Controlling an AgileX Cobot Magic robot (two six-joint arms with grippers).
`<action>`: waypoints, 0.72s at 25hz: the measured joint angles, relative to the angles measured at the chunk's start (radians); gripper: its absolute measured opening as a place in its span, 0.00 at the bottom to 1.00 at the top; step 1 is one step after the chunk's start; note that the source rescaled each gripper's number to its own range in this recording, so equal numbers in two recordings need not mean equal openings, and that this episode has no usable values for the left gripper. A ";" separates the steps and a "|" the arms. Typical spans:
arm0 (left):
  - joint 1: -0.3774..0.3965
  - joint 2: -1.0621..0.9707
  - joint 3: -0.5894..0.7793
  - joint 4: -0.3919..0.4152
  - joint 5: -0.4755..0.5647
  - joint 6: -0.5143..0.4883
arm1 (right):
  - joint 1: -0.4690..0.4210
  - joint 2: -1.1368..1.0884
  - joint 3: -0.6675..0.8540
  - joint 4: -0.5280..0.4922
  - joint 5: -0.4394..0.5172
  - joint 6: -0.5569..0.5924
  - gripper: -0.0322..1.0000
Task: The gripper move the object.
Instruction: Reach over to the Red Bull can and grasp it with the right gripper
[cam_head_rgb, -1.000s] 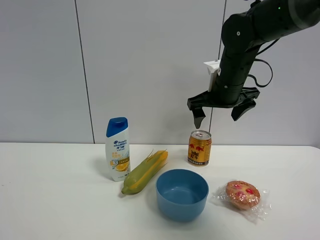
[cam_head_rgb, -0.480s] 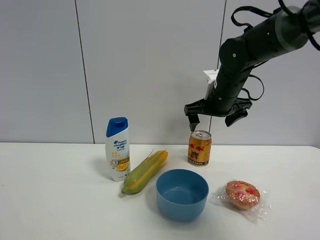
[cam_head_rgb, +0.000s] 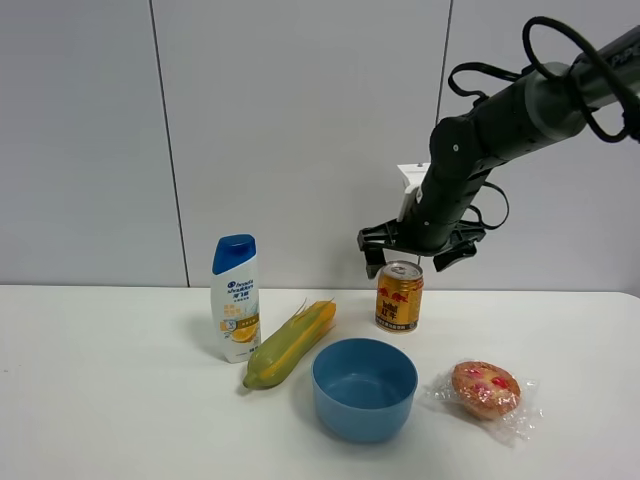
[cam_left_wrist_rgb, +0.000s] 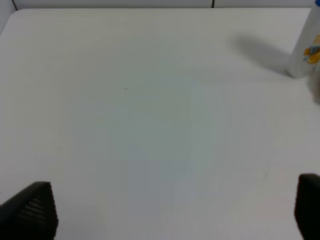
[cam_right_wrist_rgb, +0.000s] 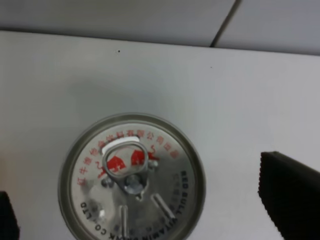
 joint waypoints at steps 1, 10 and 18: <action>0.000 0.000 0.000 0.000 0.000 0.000 | 0.000 0.005 0.000 0.000 -0.008 -0.004 1.00; 0.000 0.000 0.000 0.000 0.000 0.000 | 0.000 0.052 0.000 0.000 -0.103 -0.007 1.00; 0.000 0.000 0.000 0.000 0.000 0.000 | 0.000 0.100 0.000 0.001 -0.099 -0.008 1.00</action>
